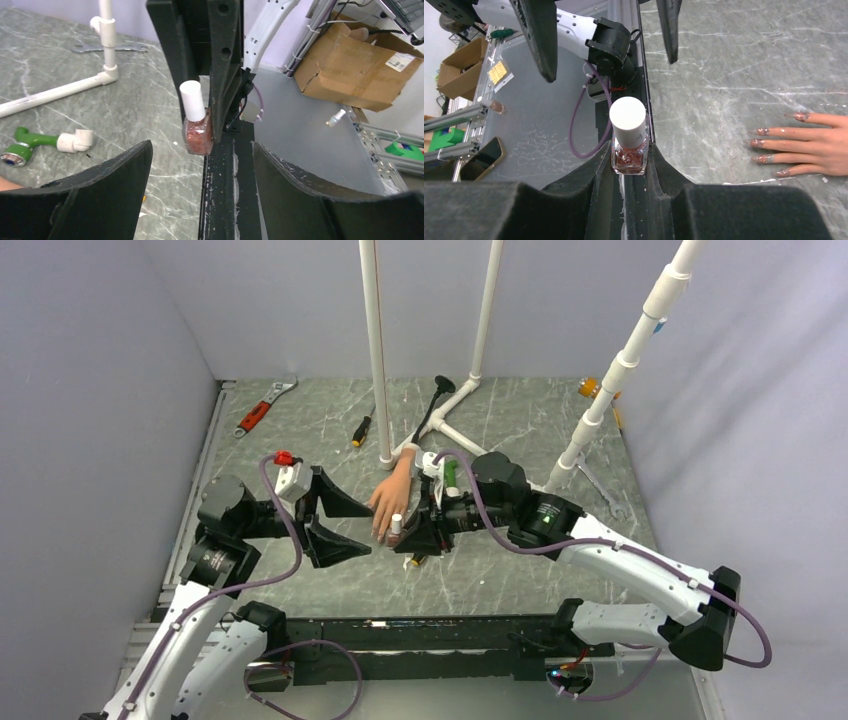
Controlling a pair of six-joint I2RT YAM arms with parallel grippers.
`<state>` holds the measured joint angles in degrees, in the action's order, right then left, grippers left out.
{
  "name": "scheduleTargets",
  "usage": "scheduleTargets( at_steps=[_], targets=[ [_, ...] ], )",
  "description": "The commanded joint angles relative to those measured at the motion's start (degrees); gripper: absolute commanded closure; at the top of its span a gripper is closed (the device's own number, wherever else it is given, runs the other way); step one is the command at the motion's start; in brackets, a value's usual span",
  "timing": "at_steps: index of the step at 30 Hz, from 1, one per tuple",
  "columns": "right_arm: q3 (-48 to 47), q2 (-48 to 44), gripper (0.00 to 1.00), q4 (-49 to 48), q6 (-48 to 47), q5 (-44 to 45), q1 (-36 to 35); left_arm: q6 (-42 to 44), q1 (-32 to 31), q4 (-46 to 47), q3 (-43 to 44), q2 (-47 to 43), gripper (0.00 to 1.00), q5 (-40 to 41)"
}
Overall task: Paint the nails
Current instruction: Pick up the nail polish bottle from the center of the board.
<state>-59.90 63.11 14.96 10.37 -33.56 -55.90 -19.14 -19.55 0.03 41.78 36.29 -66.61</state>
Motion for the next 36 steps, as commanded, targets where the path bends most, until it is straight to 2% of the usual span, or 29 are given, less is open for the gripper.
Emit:
scheduleTargets(
  at_steps=[1,13,18,24,33,36],
  targets=[
    [-4.3,0.8,1.00,-4.1,-2.3,0.0,-0.6,3.4,-1.1,-2.7,3.1,1.9,0.24,-3.1],
    [-5.9,3.7,1.00,-5.3,-5.1,-0.7,-1.3,5.0,-3.5,-3.0,3.3,5.1,0.31,-0.3],
    [-4.8,4.0,1.00,-7.6,-5.0,-1.1,-1.5,5.6,-4.2,-3.6,3.4,5.8,0.37,0.3],
    [-3.9,3.4,1.00,-8.8,-5.5,-1.7,-1.5,5.2,-4.8,-3.0,3.1,6.1,0.49,1.2],
    [-3.8,3.1,1.00,-7.7,-6.7,-3.2,-1.5,0.9,-5.6,2.7,2.1,6.2,0.64,0.8],
    [-3.6,2.8,1.00,-6.7,-7.5,-3.5,-1.6,-0.7,-5.8,4.2,1.8,5.7,0.65,1.0]
  ],
)
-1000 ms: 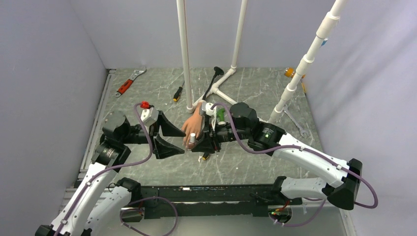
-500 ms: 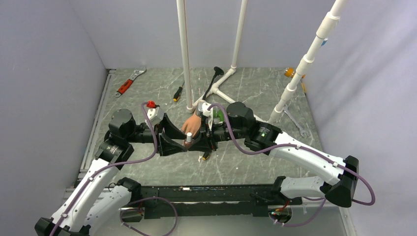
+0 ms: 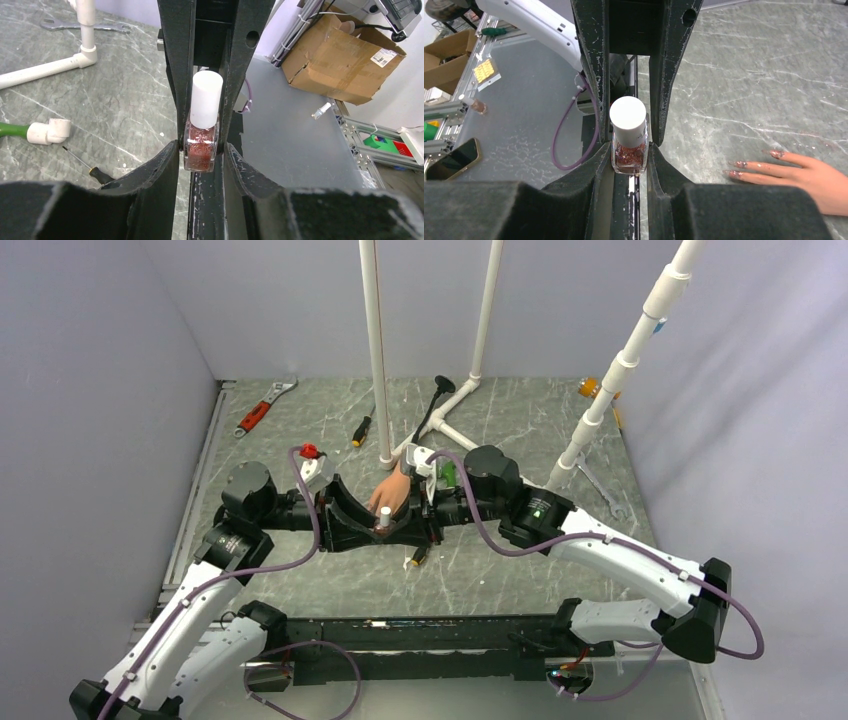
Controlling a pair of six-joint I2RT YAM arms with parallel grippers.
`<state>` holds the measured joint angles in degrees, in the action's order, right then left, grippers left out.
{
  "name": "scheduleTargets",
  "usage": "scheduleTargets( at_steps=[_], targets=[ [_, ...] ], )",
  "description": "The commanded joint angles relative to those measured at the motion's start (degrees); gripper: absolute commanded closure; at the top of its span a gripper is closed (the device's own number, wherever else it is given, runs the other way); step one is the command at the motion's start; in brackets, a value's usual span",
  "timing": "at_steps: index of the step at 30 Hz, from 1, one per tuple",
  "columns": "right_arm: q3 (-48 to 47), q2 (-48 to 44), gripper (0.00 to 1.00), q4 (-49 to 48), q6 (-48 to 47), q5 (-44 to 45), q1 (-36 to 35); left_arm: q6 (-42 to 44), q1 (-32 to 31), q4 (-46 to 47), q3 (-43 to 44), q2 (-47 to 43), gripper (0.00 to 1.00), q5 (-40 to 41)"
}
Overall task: Paint the nails
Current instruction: Pick up the nail polish bottle from the center of the board.
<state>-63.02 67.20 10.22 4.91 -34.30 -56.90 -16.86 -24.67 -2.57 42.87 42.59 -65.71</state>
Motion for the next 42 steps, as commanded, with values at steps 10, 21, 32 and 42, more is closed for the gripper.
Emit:
scheduleTargets(
  at_steps=[10,21,32,42],
  targets=[
    [-0.1,-2.4,1.00,-2.1,-1.9,-3.1,-0.6,-6.4,-0.9,9.1,1.6,-1.4,0.52,0.9],
    [-0.4,-3.2,1.00,-2.9,-1.5,-3.0,-0.6,-6.2,-1.3,7.9,1.6,-1.8,0.52,2.2],
    [-0.9,-3.8,1.00,-3.4,-1.4,-1.7,-1.1,-3.9,-2.6,4.7,1.3,-2.0,0.56,3.3],
    [-0.6,-3.8,1.00,-3.7,-1.6,-0.4,-1.8,-6.3,-4.2,9.3,0.2,-1.6,0.69,3.9]
  ],
)
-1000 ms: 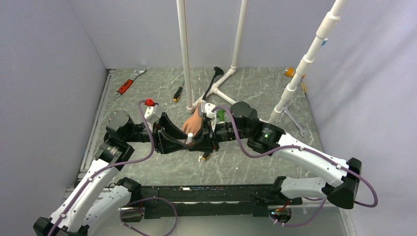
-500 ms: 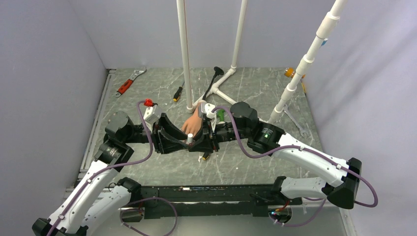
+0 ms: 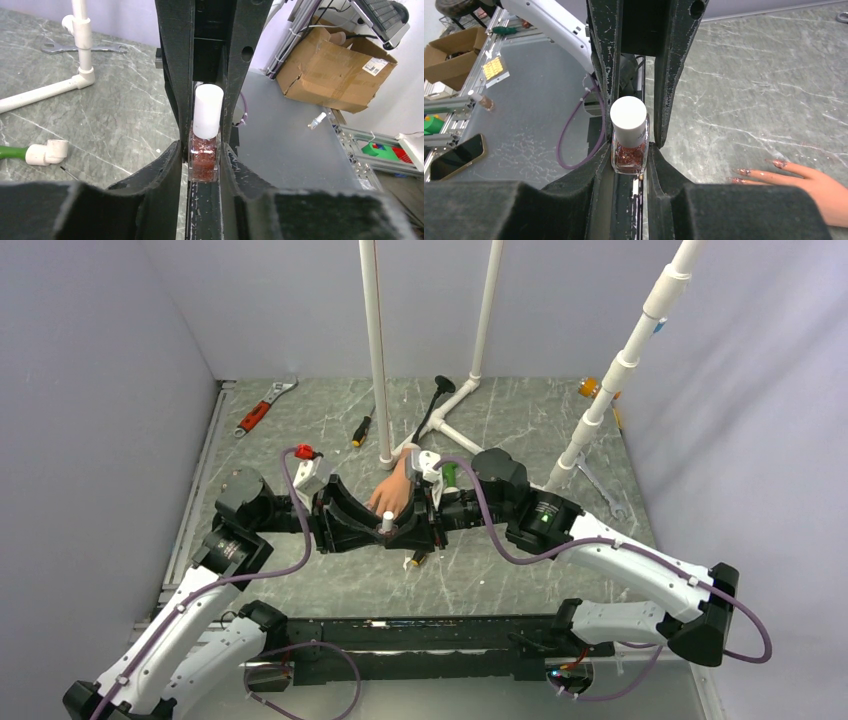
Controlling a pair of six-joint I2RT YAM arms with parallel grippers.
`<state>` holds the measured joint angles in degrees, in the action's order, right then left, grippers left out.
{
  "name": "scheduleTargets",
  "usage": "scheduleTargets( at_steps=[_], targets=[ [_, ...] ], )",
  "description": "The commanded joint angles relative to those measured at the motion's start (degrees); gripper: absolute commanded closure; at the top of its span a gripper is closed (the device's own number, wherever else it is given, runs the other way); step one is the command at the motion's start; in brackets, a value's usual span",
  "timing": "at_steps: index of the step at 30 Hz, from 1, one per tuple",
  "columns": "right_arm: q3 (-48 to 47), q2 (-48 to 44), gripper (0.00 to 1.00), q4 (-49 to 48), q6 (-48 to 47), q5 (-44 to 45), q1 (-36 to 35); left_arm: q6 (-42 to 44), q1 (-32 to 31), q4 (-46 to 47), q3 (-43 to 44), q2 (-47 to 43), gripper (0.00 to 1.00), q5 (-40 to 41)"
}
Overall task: Paint the nails
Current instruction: Pick up the nail polish bottle from the center of the board.
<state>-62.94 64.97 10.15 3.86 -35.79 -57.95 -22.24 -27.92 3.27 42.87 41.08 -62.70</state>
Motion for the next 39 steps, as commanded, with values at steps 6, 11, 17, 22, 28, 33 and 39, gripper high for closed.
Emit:
scheduleTargets(
  at_steps=[6,11,17,22,28,33,39],
  targets=[
    [1.1,-2.0,1.00,-6.6,0.0,3.7,-1.6,-0.4,-1.6,1.7,0.8,0.7,1.00,1.5],
    [3.5,-3.4,0.72,-7.8,1.4,7.4,-1.7,2.2,-1.6,-1.4,2.0,0.5,1.00,3.6],
    [5.2,-4.9,0.43,-4.2,1.3,10.8,-1.7,8.0,-1.6,-8.1,5.0,1.9,1.00,7.1],
    [8.9,-9.2,0.36,-2.0,1.4,14.1,-1.7,14.6,-1.6,-13.1,8.1,3.6,1.00,10.6],
    [10.9,-11.8,0.35,2.5,5.6,25.2,-1.7,20.3,-1.6,-14.0,10.3,8.4,1.00,15.5],
    [9.2,-11.8,0.36,2.7,10.6,32.2,-1.7,26.6,-1.6,-17.9,14.1,15.4,1.00,19.6],
    [7.5,-12.8,0.37,-1.4,18.5,42.2,-1.7,25.8,-1.4,-18.7,18.7,19.6,1.00,23.2]
  ],
)
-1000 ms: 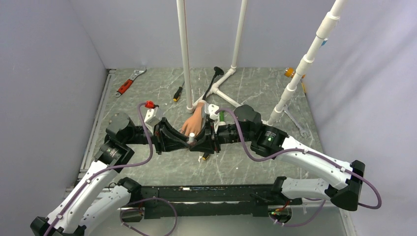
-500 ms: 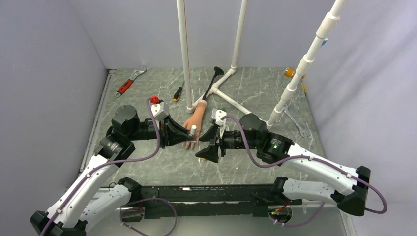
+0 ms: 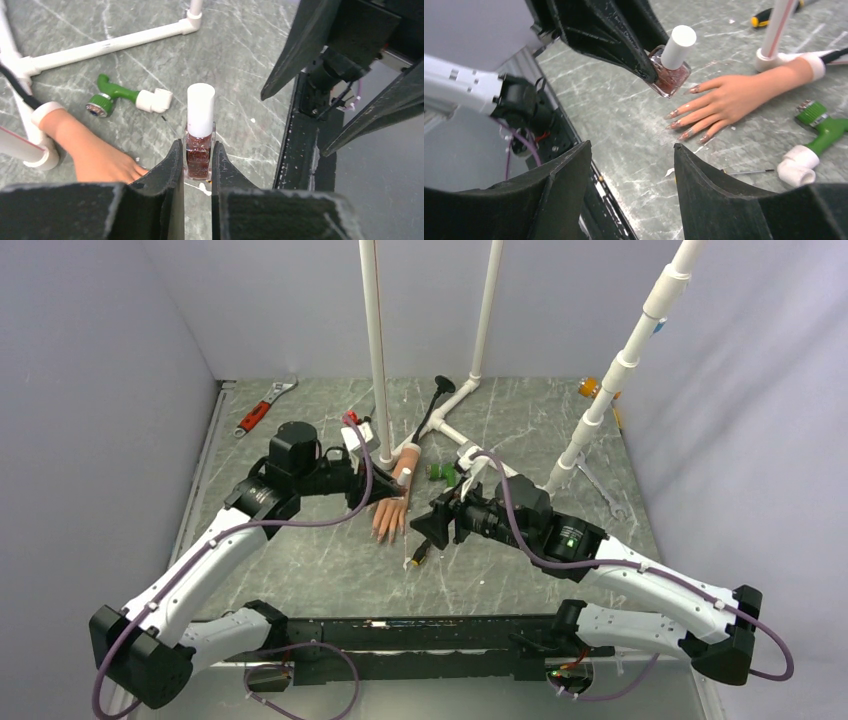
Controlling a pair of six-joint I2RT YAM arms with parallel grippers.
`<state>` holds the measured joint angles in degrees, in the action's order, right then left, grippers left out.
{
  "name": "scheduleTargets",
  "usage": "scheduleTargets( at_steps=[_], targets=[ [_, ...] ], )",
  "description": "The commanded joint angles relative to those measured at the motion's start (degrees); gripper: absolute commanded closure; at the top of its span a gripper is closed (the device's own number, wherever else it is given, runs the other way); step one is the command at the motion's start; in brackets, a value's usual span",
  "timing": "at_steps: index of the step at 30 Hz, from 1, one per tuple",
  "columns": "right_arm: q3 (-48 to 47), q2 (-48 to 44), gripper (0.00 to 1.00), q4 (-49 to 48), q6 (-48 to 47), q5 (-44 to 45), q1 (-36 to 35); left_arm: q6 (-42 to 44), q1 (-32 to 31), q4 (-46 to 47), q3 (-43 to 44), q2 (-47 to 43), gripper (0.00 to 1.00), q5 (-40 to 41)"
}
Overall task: Paint the nails
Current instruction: Pick up the nail polish bottle from the center of the board.
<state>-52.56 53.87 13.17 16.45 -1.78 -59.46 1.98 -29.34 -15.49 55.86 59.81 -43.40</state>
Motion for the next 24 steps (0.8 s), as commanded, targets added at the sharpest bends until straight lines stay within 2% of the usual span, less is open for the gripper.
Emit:
scheduleTargets(
  at_steps=[1,4,7,9,12,16,17,21,24],
  targets=[
    [-3.4,-1.7,0.37,-5.0,6.6,10.3,-0.2,0.6,0.0,0.3,6.6,1.1,1.00,6.8],
    [-5.7,-1.0,0.37,-4.9,10.0,18.6,-0.2,-1.4,0.2,2.8,6.5,0.5,1.00,8.8],
    [-6.8,0.0,0.37,-8.0,9.7,22.2,-0.2,0.1,0.2,1.4,7.4,1.6,1.00,7.9],
    [-7.4,0.5,0.38,-9.8,7.3,21.7,-0.2,0.4,0.2,0.4,7.4,2.6,1.00,6.1],
    [-8.4,0.3,0.38,-9.9,4.7,19.8,-0.1,-0.9,0.2,4.9,3.6,1.5,1.00,0.0],
    [-8.0,-0.7,0.38,-8.8,2.4,17.9,0.1,-1.6,0.2,5.2,2.4,0.9,1.00,0.5],
    [-7.7,-0.9,0.37,-8.8,2.0,17.2,0.3,-4.1,0.2,5.8,2.2,0.3,1.00,1.5],
    [-7.1,-0.6,0.37,-8.1,0.3,15.0,0.6,-6.0,0.2,11.8,-2.4,-2.4,1.00,1.5],
    [-6.3,-1.0,0.37,-9.6,-0.7,12.1,1.0,-3.8,0.2,8.3,-1.0,-1.1,1.00,0.9]
  ],
)
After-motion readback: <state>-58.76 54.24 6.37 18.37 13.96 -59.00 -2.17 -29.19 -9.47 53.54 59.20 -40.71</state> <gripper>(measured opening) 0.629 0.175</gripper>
